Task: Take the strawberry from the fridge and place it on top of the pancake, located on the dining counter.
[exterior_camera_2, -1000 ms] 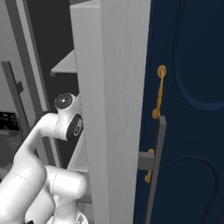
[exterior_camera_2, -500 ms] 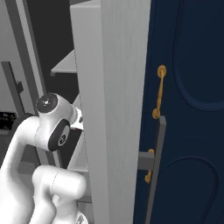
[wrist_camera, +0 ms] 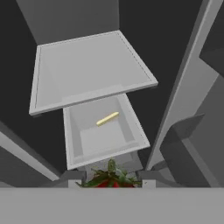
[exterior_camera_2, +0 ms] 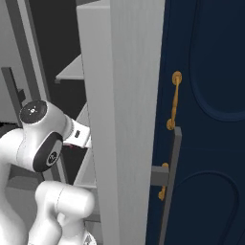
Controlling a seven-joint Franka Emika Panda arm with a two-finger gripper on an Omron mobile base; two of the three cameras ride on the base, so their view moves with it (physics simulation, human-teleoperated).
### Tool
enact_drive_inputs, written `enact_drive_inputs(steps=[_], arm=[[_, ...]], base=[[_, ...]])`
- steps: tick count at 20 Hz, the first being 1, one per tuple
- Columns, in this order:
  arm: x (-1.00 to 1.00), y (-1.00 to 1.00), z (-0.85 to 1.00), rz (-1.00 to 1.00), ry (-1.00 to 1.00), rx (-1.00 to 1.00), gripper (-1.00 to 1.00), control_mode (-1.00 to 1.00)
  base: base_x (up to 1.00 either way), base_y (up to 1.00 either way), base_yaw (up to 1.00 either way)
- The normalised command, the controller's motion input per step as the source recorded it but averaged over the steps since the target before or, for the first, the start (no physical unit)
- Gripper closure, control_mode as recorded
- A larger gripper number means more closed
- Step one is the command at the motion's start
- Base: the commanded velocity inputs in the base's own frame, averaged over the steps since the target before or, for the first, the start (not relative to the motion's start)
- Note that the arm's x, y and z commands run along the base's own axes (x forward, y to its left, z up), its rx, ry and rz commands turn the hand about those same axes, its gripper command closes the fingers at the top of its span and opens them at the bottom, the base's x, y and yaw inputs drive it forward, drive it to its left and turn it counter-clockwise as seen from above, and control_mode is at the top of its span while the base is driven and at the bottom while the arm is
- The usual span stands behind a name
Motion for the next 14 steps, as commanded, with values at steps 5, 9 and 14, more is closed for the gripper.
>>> enact_drive_inputs(steps=[5, 9, 14], arm=[[-0.1, 0.0, 0.0, 0.0, 0.0, 0.0, 1.0, -1.0], [-0.36, 0.0, -0.01, 0.0, 0.0, 0.0, 1.0, -1.0], [0.0, 0.0, -0.01, 0.0, 0.0, 0.0, 1.0, 1.0]], base=[[0.0, 0.0, 0.0], [0.0, 0.0, 0.0], [-0.4, 0.02, 0.0]])
